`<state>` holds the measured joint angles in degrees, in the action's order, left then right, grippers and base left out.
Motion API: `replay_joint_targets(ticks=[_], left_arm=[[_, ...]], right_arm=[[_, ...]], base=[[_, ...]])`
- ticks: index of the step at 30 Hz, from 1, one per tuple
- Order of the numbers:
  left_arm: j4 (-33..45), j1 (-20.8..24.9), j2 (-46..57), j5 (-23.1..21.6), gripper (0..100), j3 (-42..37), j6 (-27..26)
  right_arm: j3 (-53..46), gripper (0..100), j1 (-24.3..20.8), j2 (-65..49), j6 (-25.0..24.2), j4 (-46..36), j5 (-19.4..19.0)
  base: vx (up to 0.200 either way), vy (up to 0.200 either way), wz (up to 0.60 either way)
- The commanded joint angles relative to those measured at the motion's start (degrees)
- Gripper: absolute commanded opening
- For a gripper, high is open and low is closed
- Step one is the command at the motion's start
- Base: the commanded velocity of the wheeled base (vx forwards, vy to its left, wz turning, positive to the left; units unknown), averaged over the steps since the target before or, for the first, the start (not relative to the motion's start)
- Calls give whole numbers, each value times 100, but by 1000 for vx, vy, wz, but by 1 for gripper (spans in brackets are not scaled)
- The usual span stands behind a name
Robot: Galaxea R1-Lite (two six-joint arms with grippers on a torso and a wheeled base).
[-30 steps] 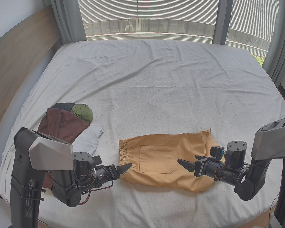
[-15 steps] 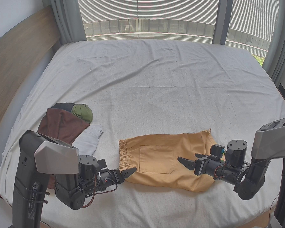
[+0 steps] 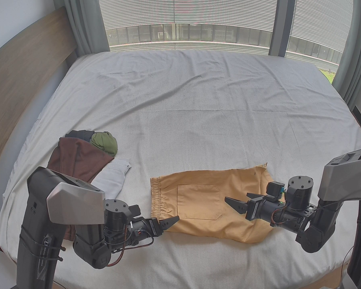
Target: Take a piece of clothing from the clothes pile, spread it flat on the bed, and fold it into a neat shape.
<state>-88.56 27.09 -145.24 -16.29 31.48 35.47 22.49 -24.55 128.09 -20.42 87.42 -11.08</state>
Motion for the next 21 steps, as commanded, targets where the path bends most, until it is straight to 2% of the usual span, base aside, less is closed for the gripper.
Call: replay_joint_targets(ticks=[1,10,16,21], left_arm=[[-3,77,4,-6,100,-27,3],[-3,253,22,3,100,-186,3],[6,86,13,363,100,-203,-14],[-12,200,48,354,100,-432,-23]], right_arm=[[10,100,3,-3,-6,3,1],[18,100,-15,6,-6,3,1],[18,100,-6,6,-6,12,1],[18,100,-6,-3,-6,21,1]], base=[[0,0,0],[0,0,0],[0,0,0],[0,0,0]])
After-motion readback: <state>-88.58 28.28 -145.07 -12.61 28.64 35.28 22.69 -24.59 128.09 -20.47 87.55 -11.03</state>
